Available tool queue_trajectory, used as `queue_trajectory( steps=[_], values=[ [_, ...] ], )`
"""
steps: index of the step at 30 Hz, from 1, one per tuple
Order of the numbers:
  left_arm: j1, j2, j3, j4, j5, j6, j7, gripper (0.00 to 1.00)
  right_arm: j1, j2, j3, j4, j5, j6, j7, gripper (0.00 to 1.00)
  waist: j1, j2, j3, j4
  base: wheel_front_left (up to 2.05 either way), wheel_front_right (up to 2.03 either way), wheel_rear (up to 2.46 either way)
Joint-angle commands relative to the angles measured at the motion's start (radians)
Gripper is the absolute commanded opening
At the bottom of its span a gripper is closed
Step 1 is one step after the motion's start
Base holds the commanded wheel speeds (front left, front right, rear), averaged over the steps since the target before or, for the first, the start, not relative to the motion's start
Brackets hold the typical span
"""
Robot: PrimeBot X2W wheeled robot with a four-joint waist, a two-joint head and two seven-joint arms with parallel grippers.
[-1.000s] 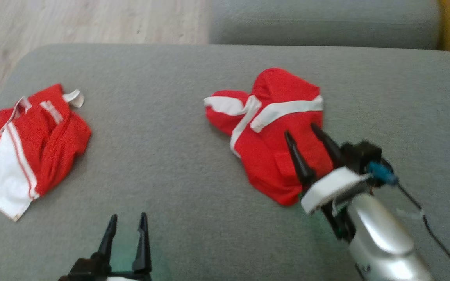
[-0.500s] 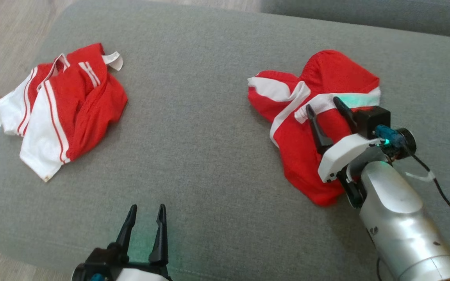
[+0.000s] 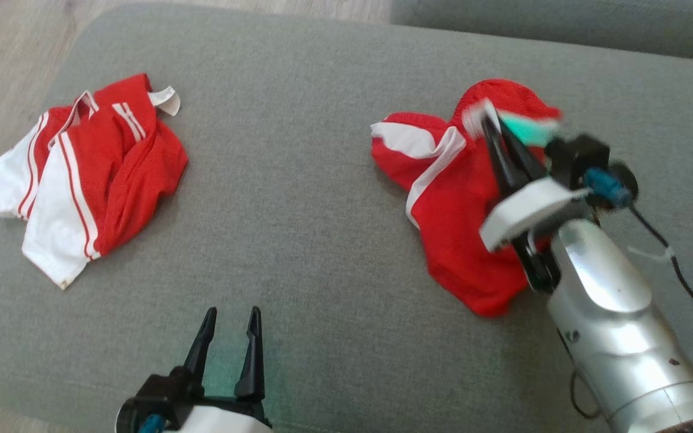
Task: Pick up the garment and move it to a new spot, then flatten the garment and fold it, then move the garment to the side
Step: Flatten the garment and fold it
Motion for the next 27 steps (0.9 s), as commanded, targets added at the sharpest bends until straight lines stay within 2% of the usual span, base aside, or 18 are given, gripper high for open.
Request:
queue_trajectory(
  steps=[1,7,13,17,20,24,26,27],
  values=[
    [-0.019,-0.001,0.035,-0.026,0.004,-0.002,-0.011,1.00,-0.022,0.023,0.027,-0.067,0.012,-0.001,-0.013,0.00,0.0000,0.0000,-0.015,-0.009,0.00,0.00,0.00],
    [0.002,-0.001,0.044,-0.013,0.013,-0.016,-0.011,1.00,-0.047,0.023,0.103,-0.296,0.108,-0.001,-0.014,0.00,0.0000,0.0000,-0.080,-0.015,0.00,0.00,0.00],
    [0.031,-0.001,0.051,0.005,0.017,-0.029,-0.011,1.00,-0.087,0.023,0.224,-0.428,0.252,-0.001,-0.014,0.00,0.0000,0.0000,-0.138,0.007,0.00,0.00,0.00],
    [0.058,-0.001,0.066,0.014,0.019,-0.031,-0.011,1.00,-0.117,0.023,0.227,-0.498,0.361,-0.001,-0.014,0.00,0.0000,0.0000,-0.154,0.020,0.00,0.00,0.00],
    [0.077,-0.001,0.081,0.014,0.018,-0.028,-0.011,1.00,-0.130,0.023,0.168,-0.462,0.354,-0.001,-0.014,0.00,0.0000,0.0000,-0.152,0.024,0.00,0.00,0.00],
    [0.087,-0.001,0.086,0.011,0.015,-0.032,-0.011,1.00,-0.113,0.020,0.048,-0.309,0.266,-0.001,-0.014,0.00,0.0000,0.0000,-0.135,0.033,0.00,0.00,0.00],
    [0.082,-0.001,0.083,0.008,0.012,-0.033,-0.011,1.00,-0.088,-0.011,-0.026,-0.233,0.229,-0.001,-0.014,0.00,0.0000,0.0000,-0.124,0.038,0.00,0.00,0.00],
    [0.082,-0.001,0.083,0.008,0.012,-0.033,-0.011,1.00,-0.088,-0.011,-0.026,-0.233,0.229,-0.001,-0.014,0.00,0.0000,0.0000,-0.124,0.038,0.00,0.00,0.00]
  ],
)
